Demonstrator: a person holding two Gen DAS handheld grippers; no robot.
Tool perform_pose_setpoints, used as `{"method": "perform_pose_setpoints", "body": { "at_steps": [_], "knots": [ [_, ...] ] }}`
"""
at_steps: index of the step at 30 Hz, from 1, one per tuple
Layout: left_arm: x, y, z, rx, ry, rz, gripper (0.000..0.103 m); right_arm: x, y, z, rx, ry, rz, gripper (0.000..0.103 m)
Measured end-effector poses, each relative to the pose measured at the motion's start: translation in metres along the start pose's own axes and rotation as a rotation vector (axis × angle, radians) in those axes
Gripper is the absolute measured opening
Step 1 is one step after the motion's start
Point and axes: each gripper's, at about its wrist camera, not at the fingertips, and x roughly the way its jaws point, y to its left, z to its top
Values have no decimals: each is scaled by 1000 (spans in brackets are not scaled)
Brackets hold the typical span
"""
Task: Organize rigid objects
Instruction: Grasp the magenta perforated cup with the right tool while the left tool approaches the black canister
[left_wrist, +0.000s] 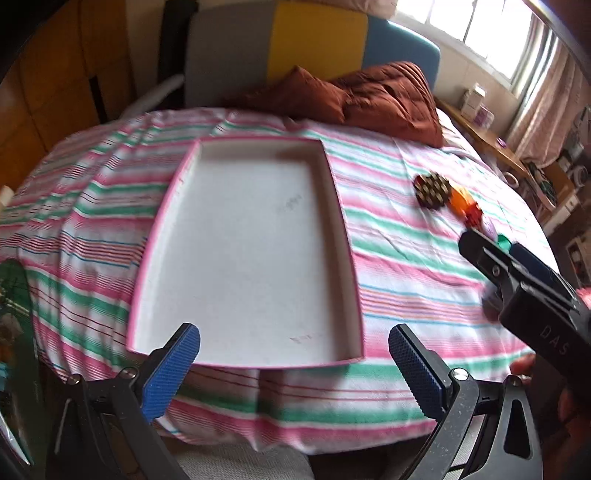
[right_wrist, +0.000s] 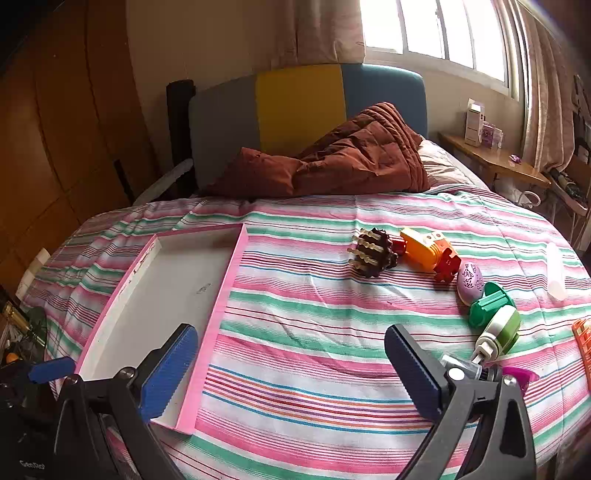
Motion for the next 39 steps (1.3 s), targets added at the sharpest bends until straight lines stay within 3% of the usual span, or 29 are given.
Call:
{"method": "perform_pose_setpoints", "body": {
  "at_steps": [7,13,16,20,23,26,34,36,39],
  "knots": [
    [-8,-28,-5,122,-83,61,103,-4,-33,-10,38,53,-8,103],
    [-6,-34,2,117,-56,-47,103,-23,-98,-22,122,47,-168,103],
    [-4,-43,4,117,-39,-101,103,-32,-133,-29,206,60,-194,92],
    [0,-51,5,93,-9,-184,103,-32,-162,-41,283,102,-139,73],
    [2,-55,4,72,14,-217,103,-19,-163,-48,317,153,-55,59],
    [1,-54,2,59,15,-224,103,-5,-154,-52,307,189,-52,46],
    [3,-42,5,-13,11,-244,103,32,-99,-38,281,225,137,46],
    [2,-42,6,-12,5,-247,103,21,-97,-37,263,191,133,46],
    [1,-44,8,-8,-9,-254,103,-14,-111,-39,223,83,15,46]
  ]
}}
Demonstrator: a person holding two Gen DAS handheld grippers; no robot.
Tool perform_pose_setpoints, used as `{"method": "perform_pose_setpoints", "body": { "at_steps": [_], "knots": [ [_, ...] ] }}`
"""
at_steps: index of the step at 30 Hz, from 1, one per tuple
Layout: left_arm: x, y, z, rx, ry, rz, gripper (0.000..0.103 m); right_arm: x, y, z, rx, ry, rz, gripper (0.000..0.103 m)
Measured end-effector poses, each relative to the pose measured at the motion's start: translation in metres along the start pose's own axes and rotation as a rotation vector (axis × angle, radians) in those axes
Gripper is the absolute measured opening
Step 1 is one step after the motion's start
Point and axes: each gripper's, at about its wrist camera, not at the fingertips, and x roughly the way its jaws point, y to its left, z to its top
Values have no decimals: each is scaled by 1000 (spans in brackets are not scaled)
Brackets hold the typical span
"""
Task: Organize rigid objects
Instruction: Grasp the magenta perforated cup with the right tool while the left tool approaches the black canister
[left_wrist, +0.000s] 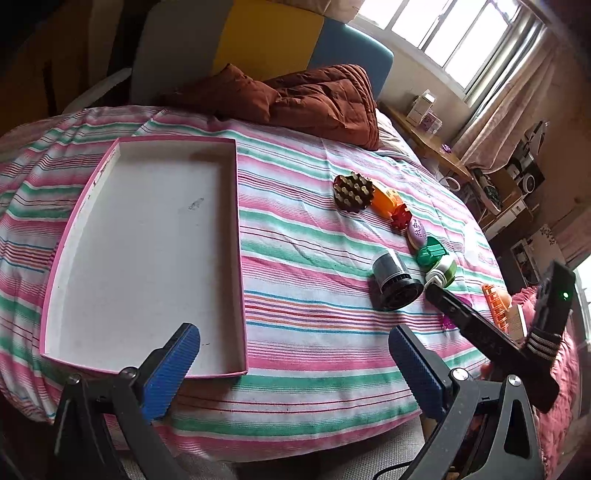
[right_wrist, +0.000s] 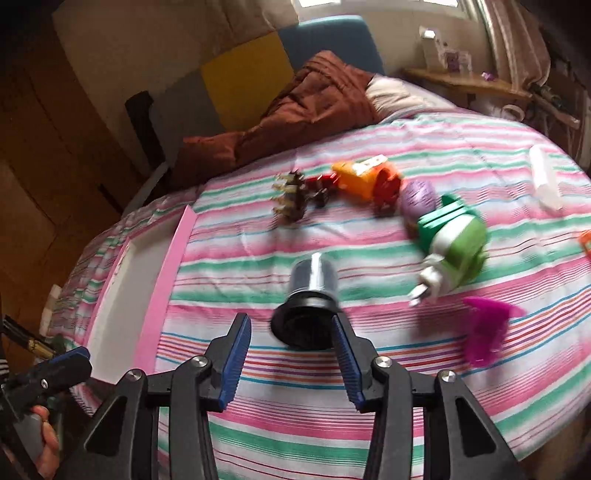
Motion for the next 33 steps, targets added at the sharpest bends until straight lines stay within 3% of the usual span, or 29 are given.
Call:
{"method": "perform_pose_setpoints", "body": {
  "at_steps": [4,6,11,15,19,27,33],
  "knots": [
    [5,-8,2,16,-5,-30,103,-30,-50,-9,82,-82,-204,46],
    [10,-15,2,20,1,-64,103,-26,-77,-13,165,-48,-242,47],
    [19,-30,3,10,19,-154,103,-4,-98,-22,217,19,-202,46],
    [17,-39,7,49,3,-141,103,11,-95,-17,156,45,-265,34],
    [18,-41,10,58,-6,-124,103,13,-96,-19,126,61,-289,29],
    [32,-39,14,30,13,-92,103,-15,-90,4,113,-18,-249,29],
    [43,-46,19,32,18,-79,103,-1,-94,0,120,19,-230,29]
  ]
}}
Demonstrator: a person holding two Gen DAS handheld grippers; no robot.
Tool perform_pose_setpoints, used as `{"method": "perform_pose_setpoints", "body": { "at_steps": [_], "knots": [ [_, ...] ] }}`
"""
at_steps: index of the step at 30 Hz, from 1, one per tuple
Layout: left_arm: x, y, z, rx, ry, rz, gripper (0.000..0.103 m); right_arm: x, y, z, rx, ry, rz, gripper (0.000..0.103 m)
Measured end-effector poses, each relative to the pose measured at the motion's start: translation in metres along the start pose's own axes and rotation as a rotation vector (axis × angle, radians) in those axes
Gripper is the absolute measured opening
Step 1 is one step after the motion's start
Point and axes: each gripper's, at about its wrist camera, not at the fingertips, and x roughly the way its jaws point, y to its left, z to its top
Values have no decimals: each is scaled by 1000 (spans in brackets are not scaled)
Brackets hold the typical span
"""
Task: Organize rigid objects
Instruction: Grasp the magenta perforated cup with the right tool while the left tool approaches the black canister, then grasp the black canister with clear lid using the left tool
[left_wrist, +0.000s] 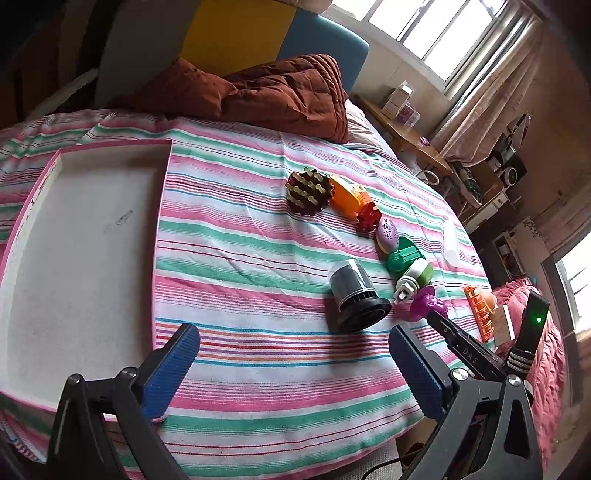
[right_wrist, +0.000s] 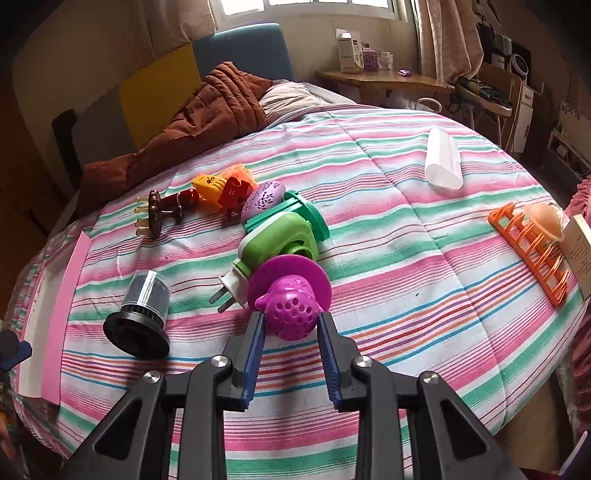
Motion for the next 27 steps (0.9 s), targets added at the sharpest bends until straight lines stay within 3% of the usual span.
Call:
{"method": "perform_pose_setpoints", "body": {
  "at_steps": [6,8,13,19,23,27],
  "knots": [
    [6,-7,11,30,-34,62,103,-17,-4,5,18,-54,0,28],
    [8,-10,15,46,-50,84,103,-22,-5,6,16,-48,-13,24],
    [28,-22,24,96,-33,128,103,-9,-8,-1,-2,-11,-24,27],
    [64,-44,40,121,61,111,99,-4,-11,-3,-16,20,-8,33],
    [99,-62,53,131,178,94,96,3,-18,-3,23,53,20,37],
    [133,-74,53,169,291,123,80,3,-20,-4,18,43,32,37]
  ]
}}
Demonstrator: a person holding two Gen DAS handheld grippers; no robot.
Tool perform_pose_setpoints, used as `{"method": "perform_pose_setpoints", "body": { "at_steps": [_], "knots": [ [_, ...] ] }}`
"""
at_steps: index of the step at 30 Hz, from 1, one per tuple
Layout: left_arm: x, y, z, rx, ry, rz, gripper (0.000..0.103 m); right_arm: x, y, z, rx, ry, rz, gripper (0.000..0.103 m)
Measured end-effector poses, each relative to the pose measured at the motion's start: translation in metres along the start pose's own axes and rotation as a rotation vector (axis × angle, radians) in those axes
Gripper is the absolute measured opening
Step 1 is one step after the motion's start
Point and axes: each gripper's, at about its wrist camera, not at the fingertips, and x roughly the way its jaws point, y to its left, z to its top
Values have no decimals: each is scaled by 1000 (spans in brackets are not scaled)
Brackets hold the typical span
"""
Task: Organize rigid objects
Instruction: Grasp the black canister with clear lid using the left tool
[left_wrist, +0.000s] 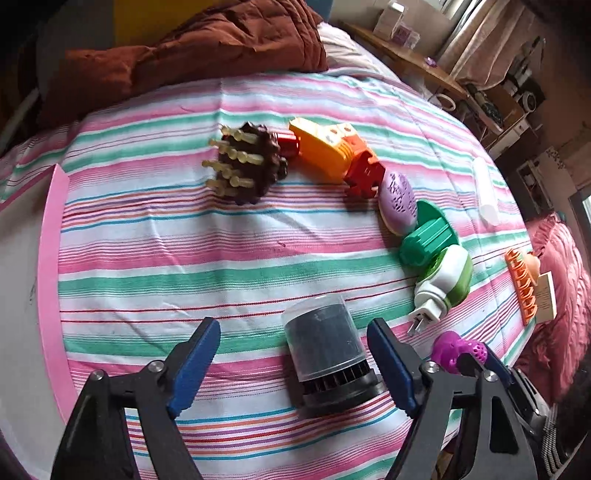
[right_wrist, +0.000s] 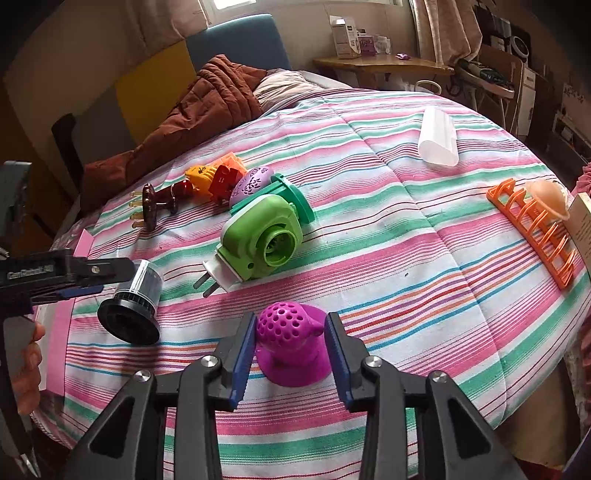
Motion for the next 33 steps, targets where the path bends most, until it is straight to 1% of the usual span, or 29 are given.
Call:
{"method": "perform_pose_setpoints", "body": {
  "at_steps": [1,2,4,5,6,8,10,11,12,15,18,20,22,25,28,29,30,32,33],
  "knots": [
    [5,-1,1,6,15,5,79,0,1,0,-6,-4,-4,37],
    [9,-2,0,3,18,8,75,0,1,0,-8,-6,-8,37],
    [15,-2,0,-3,33,1,71,0,1,0,-7,-5,0,37],
    [18,-2,0,-4,42,-9,64,0,1,0,-7,-5,2,37],
    [20,-2,-1,-6,46,-18,54,0,1,-1,-7,-7,3,37],
    [18,-4,-2,12,29,-1,43,0,0,-1,-6,-7,5,37],
    [16,-3,-2,10,39,-40,43,0,0,-1,-4,-8,9,37],
    [12,-2,-4,9,28,-66,43,0,0,-1,-2,-8,9,37],
    [7,-1,-4,15,10,-72,43,0,0,-1,-6,-7,9,37],
    [-9,1,-8,37,-57,-47,43,0,0,-1,-4,-9,7,37],
    [-23,6,-16,43,-124,-48,43,0,1,-2,-10,-13,2,37],
    [-24,5,-22,71,-157,-23,43,-1,1,-2,-11,-18,1,37],
    [-22,6,-28,81,-174,-10,43,-1,2,-3,-11,-23,0,37],
    [-22,7,-35,78,-210,-29,43,-1,3,-3,-14,-25,-4,37],
    [-24,7,-39,73,-228,-42,43,-2,2,-3,-14,-30,-8,37],
    [-24,8,-40,69,-231,-45,44,-2,3,-4,-17,-32,-11,37],
    [-24,8,-41,64,-229,-46,49,-2,4,-4,-19,-34,-14,37],
    [-24,11,-41,52,-228,-54,56,-2,4,-4,-18,-37,-18,37],
    [-24,11,-41,48,-230,-58,56,-2,4,-4,-18,-39,-19,37]
  ]
}}
